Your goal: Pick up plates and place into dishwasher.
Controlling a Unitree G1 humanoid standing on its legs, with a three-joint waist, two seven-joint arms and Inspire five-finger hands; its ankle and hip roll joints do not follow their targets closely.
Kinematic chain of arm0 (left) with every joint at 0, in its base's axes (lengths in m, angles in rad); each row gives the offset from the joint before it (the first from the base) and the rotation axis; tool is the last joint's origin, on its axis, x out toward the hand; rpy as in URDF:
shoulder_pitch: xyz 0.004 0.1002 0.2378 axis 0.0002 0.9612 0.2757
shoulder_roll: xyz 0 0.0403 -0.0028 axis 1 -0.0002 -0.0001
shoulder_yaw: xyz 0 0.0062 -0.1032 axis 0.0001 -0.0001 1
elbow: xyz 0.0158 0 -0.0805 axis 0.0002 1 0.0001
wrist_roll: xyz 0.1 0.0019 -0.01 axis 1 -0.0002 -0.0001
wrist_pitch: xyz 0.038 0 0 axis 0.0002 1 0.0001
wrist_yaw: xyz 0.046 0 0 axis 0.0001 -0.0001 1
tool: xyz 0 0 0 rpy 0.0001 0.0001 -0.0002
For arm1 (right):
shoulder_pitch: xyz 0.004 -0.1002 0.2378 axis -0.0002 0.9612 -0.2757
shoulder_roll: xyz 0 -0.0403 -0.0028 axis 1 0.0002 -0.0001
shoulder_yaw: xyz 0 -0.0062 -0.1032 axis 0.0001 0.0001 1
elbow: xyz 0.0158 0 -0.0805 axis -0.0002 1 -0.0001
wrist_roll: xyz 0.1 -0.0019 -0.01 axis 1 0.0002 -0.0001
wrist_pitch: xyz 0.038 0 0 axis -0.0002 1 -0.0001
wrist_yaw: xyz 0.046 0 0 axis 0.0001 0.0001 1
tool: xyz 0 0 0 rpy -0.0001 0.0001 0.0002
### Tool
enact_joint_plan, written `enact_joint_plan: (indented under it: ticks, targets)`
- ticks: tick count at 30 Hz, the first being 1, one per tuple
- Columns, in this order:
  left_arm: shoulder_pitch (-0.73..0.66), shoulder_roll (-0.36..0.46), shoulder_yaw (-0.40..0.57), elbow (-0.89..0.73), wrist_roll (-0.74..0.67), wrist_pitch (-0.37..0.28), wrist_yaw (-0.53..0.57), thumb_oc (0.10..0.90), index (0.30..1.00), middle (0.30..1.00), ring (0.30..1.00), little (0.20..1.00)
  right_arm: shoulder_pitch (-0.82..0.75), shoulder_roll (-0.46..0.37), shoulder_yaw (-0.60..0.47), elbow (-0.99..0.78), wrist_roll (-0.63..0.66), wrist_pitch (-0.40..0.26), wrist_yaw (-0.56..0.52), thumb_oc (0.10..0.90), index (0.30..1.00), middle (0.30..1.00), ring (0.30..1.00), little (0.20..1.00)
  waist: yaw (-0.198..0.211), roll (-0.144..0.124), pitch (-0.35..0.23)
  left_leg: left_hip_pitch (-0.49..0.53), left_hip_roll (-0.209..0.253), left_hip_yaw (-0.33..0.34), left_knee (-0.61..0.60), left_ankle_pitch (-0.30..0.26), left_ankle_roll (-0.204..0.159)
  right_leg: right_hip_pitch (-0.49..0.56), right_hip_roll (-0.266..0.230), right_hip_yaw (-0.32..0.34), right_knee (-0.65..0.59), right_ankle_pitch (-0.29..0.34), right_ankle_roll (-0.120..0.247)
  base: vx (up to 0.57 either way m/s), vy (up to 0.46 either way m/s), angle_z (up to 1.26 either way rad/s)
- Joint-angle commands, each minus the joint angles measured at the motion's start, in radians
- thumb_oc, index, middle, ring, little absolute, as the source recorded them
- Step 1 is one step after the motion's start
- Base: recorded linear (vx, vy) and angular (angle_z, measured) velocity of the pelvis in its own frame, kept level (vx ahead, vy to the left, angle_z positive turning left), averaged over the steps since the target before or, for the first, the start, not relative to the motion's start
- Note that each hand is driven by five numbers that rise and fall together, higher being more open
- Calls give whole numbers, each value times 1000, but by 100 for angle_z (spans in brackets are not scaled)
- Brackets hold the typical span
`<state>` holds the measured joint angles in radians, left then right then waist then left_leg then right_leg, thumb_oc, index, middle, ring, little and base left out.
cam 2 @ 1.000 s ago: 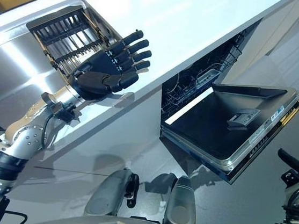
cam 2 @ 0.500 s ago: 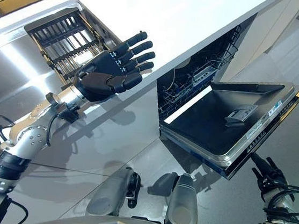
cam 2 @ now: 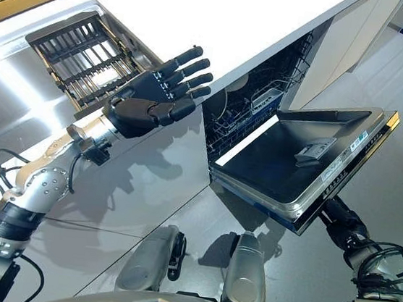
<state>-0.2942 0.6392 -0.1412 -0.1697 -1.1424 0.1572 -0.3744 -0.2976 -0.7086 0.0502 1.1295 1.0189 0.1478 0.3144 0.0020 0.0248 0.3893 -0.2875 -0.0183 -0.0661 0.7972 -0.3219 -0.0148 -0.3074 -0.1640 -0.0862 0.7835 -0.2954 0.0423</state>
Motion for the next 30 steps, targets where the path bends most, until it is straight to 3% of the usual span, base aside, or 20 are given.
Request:
enact_joint_plan:
  ticks: [1,10,21,30]
  targets:
    - [-7,-37,13,-11,-59,0,-32,800,900,900,900,900,-264,115,30,-238,145,-24,305,800,900,900,900,900,61,-4,-37,33,-54,58,46,-76,105,85,70,-67,44,-10,-115,37,-27,5]
    - [-18,-42,8,2,-69,33,-38,800,900,900,900,900,-357,126,25,-353,296,14,328,800,900,900,900,900,78,-10,-52,34,-59,42,67,-82,97,104,65,-75,48,-12,-108,37,-17,-2]
    - [-59,-70,-17,14,-68,51,-18,800,900,900,900,900,-446,200,-42,-423,503,-35,271,800,900,900,900,900,90,-7,-69,37,-65,26,77,-89,94,121,58,-79,57,-22,-97,7,4,0]
    - [-76,-76,-28,11,-64,42,7,800,900,900,900,900,-440,225,-46,-425,496,-50,252,800,900,900,900,900,94,-11,-77,69,-68,20,45,-84,86,158,46,-85,32,-21,-90,19,15,14]
